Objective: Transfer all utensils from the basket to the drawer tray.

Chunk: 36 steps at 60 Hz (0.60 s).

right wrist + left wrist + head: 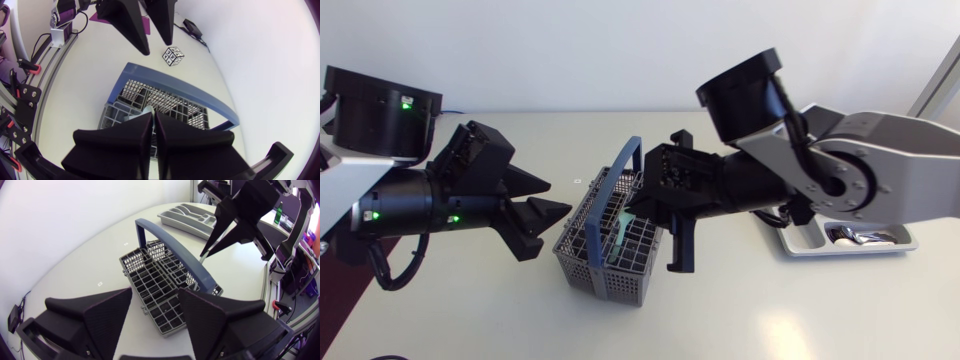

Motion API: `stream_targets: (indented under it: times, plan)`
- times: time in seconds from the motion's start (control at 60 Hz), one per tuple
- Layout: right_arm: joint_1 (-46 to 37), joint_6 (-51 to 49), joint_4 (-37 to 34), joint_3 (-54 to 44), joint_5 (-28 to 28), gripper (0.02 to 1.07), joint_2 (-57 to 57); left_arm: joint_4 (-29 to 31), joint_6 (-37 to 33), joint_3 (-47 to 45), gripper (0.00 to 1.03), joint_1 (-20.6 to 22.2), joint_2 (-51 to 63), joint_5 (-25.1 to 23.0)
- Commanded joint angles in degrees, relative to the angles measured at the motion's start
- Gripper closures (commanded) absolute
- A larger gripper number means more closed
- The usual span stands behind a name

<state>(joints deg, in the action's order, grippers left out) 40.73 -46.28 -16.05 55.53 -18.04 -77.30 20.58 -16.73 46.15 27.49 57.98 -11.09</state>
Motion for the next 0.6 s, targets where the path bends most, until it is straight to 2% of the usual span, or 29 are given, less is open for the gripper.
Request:
stream_targets:
  times: [0.0,0.25,0.433,0.583]
  plan:
    - [0.05,1.19,-0.73,-2.62,1.08,1.01,3.56,0.34,-0.41,1.75,0.35,2.31,-0.93,1.60]
    - [0.93,0.58,0.76,-7.10,8.29,1.01,12.26,-0.45,0.74,3.33,0.33,8.73,-1.11,6.17]
    - [-0.92,1.11,-0.73,-8.68,9.43,1.01,21.57,-1.77,2.23,5.18,0.31,13.65,0.91,6.61]
    - [-3.20,2.07,-3.11,-9.65,8.20,1.01,27.55,-2.21,2.58,7.02,0.29,17.78,3.72,6.52]
